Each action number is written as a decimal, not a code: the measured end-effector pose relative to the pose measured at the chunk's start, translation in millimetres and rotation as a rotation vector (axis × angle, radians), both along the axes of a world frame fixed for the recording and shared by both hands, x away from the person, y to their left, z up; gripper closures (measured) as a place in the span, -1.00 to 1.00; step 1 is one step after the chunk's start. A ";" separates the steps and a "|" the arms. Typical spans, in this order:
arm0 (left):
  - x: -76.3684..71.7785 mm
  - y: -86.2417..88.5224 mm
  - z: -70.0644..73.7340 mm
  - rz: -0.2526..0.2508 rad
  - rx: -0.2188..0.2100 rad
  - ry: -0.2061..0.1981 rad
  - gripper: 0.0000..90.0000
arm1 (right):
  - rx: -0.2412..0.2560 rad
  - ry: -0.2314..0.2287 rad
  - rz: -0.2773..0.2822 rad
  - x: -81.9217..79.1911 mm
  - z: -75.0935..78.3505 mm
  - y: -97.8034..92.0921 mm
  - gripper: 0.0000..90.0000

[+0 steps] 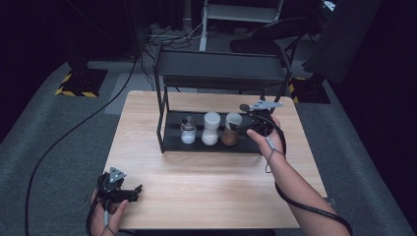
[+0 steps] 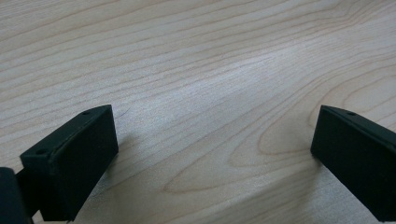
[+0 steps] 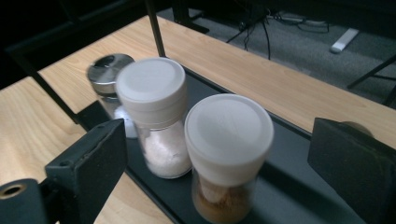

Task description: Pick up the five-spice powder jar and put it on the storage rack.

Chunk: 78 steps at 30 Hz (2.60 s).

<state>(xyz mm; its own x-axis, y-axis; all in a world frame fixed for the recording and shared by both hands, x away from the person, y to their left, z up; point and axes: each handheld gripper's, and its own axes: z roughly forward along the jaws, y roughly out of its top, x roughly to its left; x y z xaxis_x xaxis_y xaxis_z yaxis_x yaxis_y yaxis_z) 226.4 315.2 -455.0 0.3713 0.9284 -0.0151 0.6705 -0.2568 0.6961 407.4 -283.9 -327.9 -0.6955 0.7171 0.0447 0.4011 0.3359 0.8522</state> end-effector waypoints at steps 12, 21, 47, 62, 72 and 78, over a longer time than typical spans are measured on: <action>0.2 -0.1 0.2 0.001 0.001 0.001 -1.00 | 0.046 -0.067 0.013 -46.7 12.0 -51.1 -0.90; 0.1 -0.2 0.2 0.001 0.001 0.001 -1.00 | 0.050 -0.085 -0.007 -73.4 11.8 -84.9 -0.91; 0.1 -0.2 0.1 0.001 0.001 0.000 -1.00 | 0.005 -0.109 -0.080 -114.7 -32.3 -127.7 -0.97; 0.1 -0.2 0.1 0.002 0.001 0.001 -1.00 | 0.005 -0.070 -0.181 -118.6 -80.5 -140.9 -0.97; -0.1 -0.4 0.1 0.003 0.001 0.001 -1.00 | -0.022 0.001 -0.254 -113.9 -106.4 -150.1 -0.97; -0.1 -0.4 0.1 0.003 0.001 0.001 -1.00 | -0.045 0.031 -0.262 -112.6 -116.9 -152.3 -0.97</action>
